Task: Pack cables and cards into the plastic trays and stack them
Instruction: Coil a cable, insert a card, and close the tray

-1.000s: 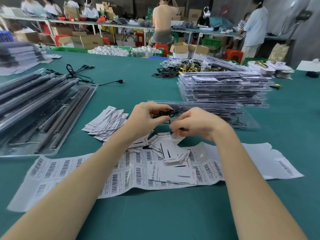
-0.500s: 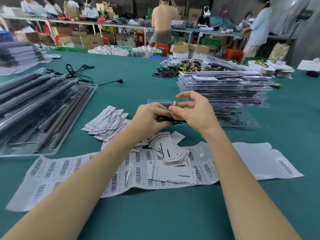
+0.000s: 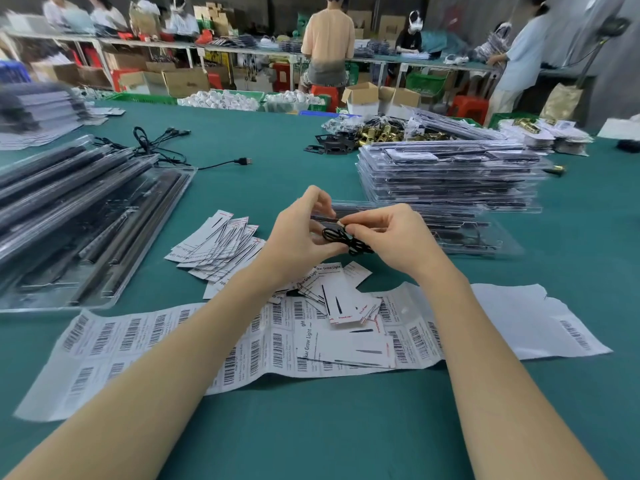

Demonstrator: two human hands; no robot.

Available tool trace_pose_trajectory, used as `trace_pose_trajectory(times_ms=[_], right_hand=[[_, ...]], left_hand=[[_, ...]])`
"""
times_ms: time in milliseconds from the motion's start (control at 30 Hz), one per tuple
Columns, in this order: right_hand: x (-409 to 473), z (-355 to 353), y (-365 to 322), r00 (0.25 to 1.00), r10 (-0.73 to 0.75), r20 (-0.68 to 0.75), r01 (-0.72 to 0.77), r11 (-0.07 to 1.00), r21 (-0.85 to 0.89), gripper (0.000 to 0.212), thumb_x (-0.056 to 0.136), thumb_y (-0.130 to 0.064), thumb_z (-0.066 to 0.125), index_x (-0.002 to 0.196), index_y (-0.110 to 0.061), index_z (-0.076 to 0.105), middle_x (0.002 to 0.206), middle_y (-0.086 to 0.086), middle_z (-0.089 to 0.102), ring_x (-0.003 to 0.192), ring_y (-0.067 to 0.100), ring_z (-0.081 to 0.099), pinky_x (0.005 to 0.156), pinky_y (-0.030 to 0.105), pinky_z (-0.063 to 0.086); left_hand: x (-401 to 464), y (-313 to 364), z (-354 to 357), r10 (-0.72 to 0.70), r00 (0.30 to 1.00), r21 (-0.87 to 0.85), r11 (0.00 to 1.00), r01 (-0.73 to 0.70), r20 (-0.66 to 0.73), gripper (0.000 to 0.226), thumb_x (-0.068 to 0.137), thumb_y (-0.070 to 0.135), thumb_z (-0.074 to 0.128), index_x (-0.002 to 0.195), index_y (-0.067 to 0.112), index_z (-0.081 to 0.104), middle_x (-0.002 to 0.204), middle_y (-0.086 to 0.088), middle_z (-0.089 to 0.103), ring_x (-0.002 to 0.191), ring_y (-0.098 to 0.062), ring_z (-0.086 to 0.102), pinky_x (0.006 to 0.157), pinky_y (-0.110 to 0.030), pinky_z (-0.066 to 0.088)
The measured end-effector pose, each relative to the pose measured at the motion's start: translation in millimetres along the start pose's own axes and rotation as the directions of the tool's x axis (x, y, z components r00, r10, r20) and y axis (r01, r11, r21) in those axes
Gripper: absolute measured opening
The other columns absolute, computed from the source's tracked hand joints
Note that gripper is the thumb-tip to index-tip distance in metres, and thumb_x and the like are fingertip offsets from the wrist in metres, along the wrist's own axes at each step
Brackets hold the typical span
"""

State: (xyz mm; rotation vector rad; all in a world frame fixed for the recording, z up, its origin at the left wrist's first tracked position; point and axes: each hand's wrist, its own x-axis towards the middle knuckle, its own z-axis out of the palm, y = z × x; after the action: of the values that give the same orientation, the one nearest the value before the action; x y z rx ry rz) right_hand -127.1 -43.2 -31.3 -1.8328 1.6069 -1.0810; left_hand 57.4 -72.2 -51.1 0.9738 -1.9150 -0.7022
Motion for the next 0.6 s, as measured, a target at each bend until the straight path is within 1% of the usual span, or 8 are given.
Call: trace_pose_trajectory(times_ms=[67,133,200,300,400,467,533,600], right_hand=[[-0.2,0.7,1.9,1.0,0.003,-0.007,-0.003,0.999,0.035,0.011,0.089,-0.025,0.075,0.095,-0.032,0.08,0.085,-0.015,0.077,0.081,-0.004,0.07,0.075,0.012,0.053],[-1.3,0.7,1.1,1.0,0.001,-0.022,0.001,0.999,0.051,0.003,0.087,-0.027,0.078,0.09,-0.028,0.076,0.08,-0.013,0.077,0.076,-0.002,0.071,0.07,0.011,0.052],[-1.7,0.4,-0.6,0.999,-0.034,-0.026,0.035,0.999,0.042,0.003,0.088,-0.023,0.076,0.091,-0.025,0.076,0.082,-0.012,0.077,0.077,-0.003,0.071,0.069,0.009,0.05],[-0.5,-5.7,-7.7,0.995,-0.084,0.062,0.088,0.993,-0.08,0.017,0.089,-0.017,0.07,0.099,-0.029,0.077,0.091,-0.016,0.075,0.086,-0.003,0.069,0.074,0.009,0.05],[2.8,-10.3,-12.2,0.984,-0.06,0.166,0.097,0.969,-0.225,0.033,0.076,-0.022,0.082,0.101,-0.039,0.068,0.097,-0.017,0.069,0.09,0.001,0.066,0.076,0.017,0.05],[2.0,-2.3,-10.0,0.989,-0.079,0.123,0.108,0.962,-0.249,0.039,0.073,-0.024,0.086,0.102,-0.038,0.064,0.098,-0.016,0.068,0.09,0.005,0.064,0.077,0.023,0.051],[-1.6,8.6,-3.2,0.988,-0.154,0.022,0.155,0.96,-0.234,0.031,0.076,-0.024,0.084,0.099,-0.034,0.065,0.095,-0.014,0.069,0.089,0.009,0.064,0.08,0.028,0.053],[-4.0,14.0,4.1,0.978,-0.206,-0.04,0.194,0.961,-0.198,0.021,0.081,-0.025,0.081,0.099,-0.03,0.07,0.093,-0.014,0.07,0.088,0.007,0.064,0.081,0.029,0.055]], left_hand=[[-0.2,-0.9,-0.5,0.053,0.998,0.046,0.997,-0.054,0.019,0.047,0.075,0.016,0.089,0.112,0.02,0.062,0.108,0.001,0.066,0.083,-0.015,0.071,0.076,-0.032,0.062],[-1.7,-2.3,-0.3,0.105,0.994,0.057,0.993,-0.105,0.013,0.032,0.077,0.015,0.087,0.104,0.018,0.071,0.1,0.003,0.07,0.085,-0.011,0.072,0.081,-0.032,0.061],[-3.2,-3.6,-0.7,0.102,0.995,0.048,0.994,-0.101,-0.006,0.023,0.077,0.016,0.086,0.097,0.016,0.074,0.092,0.006,0.073,0.084,-0.006,0.072,0.083,-0.029,0.06],[-1.1,-6.6,-0.1,0.065,0.997,0.047,0.997,-0.063,-0.035,0.02,0.076,0.017,0.087,0.09,0.014,0.073,0.087,0.004,0.076,0.083,-0.005,0.073,0.083,-0.03,0.06],[2.7,-6.3,0.2,0.007,0.998,0.042,0.999,-0.005,-0.06,0.02,0.075,0.019,0.088,0.087,0.013,0.073,0.085,0.001,0.076,0.081,-0.013,0.074,0.083,-0.037,0.06],[4.5,-6.2,-0.9,-0.037,0.997,0.033,0.999,0.04,-0.068,0.018,0.076,0.021,0.087,0.087,0.014,0.075,0.084,0.001,0.077,0.08,-0.015,0.074,0.083,-0.037,0.06],[5.4,-7.5,-0.7,-0.053,0.997,0.038,0.998,0.055,-0.048,0.015,0.077,0.024,0.086,0.087,0.018,0.077,0.081,0.006,0.077,0.078,-0.008,0.073,0.081,-0.029,0.059],[5.5,-8.6,0.2,-0.054,0.998,0.073,0.996,0.057,-0.045,0.012,0.079,0.028,0.084,0.087,0.022,0.078,0.078,0.012,0.075,0.076,0.001,0.069,0.073,-0.013,0.052]])
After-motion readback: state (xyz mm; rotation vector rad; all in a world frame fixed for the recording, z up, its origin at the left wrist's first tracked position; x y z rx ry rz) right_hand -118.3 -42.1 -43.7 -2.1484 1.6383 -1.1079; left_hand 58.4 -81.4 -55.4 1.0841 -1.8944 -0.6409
